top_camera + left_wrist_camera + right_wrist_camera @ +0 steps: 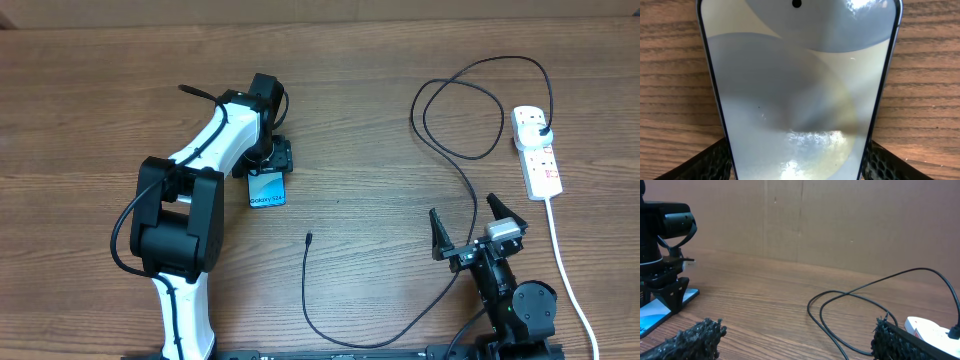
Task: Plug charger to phone and switch on socket
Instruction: 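Close the left gripper on the phone's top edge, then lift the phone with the left gripper and tilt it upright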
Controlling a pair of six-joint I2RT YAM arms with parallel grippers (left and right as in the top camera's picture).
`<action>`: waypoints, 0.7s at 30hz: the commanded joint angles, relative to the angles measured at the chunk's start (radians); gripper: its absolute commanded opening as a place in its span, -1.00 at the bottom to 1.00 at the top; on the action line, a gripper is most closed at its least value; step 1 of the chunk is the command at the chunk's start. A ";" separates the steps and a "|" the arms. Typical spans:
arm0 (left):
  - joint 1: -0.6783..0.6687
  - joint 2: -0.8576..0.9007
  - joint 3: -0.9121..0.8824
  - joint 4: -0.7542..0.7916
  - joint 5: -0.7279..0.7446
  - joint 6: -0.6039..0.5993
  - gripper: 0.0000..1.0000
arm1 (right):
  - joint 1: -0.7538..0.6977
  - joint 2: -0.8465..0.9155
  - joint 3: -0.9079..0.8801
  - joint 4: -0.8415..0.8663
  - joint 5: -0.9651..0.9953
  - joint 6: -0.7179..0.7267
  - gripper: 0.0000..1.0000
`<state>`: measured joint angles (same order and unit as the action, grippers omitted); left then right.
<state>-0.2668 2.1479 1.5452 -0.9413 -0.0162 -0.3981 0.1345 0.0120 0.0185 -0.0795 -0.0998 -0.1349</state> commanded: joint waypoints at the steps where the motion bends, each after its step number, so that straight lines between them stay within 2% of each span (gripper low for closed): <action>1: -0.001 0.032 -0.037 0.002 0.043 -0.010 0.23 | 0.005 -0.010 -0.011 0.003 0.006 -0.005 1.00; 8: 0.016 0.015 -0.036 -0.009 0.106 -0.005 0.11 | 0.005 -0.010 -0.011 0.003 0.006 -0.005 1.00; 15: 0.048 -0.066 0.007 -0.113 0.188 0.002 0.05 | 0.005 -0.010 -0.011 0.003 0.006 -0.005 1.00; 21: 0.072 -0.149 0.095 -0.217 0.409 0.032 0.03 | 0.005 -0.010 -0.011 0.003 0.006 -0.005 1.00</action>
<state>-0.2062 2.0956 1.5635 -1.1496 0.2153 -0.3889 0.1345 0.0120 0.0185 -0.0799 -0.1001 -0.1349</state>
